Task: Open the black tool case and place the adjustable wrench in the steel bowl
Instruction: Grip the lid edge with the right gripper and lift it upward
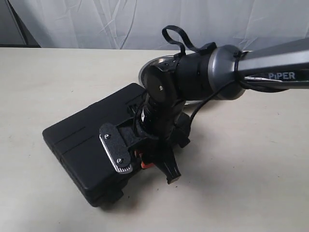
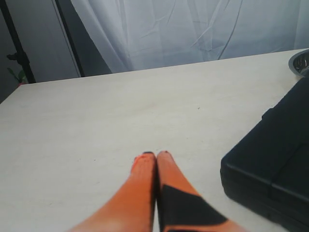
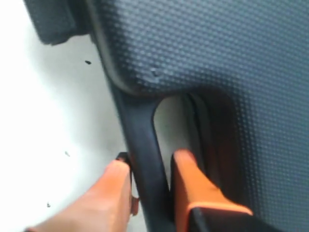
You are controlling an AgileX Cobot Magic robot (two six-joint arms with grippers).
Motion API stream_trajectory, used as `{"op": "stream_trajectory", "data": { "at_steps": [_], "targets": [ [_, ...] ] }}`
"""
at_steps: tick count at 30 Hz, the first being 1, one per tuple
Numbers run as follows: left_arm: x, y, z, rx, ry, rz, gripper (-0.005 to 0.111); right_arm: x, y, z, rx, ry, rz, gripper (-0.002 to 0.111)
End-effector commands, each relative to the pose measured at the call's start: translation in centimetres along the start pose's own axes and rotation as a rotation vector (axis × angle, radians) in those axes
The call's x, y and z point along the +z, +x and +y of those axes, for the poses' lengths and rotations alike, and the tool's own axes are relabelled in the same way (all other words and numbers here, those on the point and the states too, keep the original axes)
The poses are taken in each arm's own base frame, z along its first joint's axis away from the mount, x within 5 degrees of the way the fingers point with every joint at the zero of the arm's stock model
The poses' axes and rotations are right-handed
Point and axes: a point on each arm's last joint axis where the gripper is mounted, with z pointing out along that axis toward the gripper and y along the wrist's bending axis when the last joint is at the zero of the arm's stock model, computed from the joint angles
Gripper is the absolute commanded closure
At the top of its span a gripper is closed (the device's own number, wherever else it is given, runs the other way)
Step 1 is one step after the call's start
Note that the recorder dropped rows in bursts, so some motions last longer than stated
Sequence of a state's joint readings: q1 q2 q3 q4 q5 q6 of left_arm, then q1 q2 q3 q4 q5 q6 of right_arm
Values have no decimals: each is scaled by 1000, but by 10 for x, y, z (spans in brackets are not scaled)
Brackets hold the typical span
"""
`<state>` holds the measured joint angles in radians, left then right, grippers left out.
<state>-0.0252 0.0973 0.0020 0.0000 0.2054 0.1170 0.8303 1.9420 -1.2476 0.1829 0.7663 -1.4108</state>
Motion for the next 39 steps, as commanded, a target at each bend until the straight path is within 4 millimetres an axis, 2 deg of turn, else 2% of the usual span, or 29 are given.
{"op": "stream_trajectory", "data": {
  "at_steps": [1, 17, 25, 30, 34, 39],
  "targets": [
    [0, -2, 0, -2, 4, -17, 106, -17, -2, -4, 23, 64, -18, 109],
    [0, -2, 0, -2, 4, -17, 106, -17, -7, -1, -1, 32, -74, 109],
    [0, -2, 0, -2, 4, -17, 106, 4, -19, 4, 6, -38, -130, 109],
    [0, -2, 0, -2, 4, -17, 106, 14, -35, 11, 25, -82, -174, 109],
    [0, -2, 0, -2, 4, -17, 106, 13, -44, 16, 4, -94, -182, 109],
    [0, -2, 0, -2, 4, -17, 106, 2, -48, 20, -15, -113, -191, 109]
  ]
}}
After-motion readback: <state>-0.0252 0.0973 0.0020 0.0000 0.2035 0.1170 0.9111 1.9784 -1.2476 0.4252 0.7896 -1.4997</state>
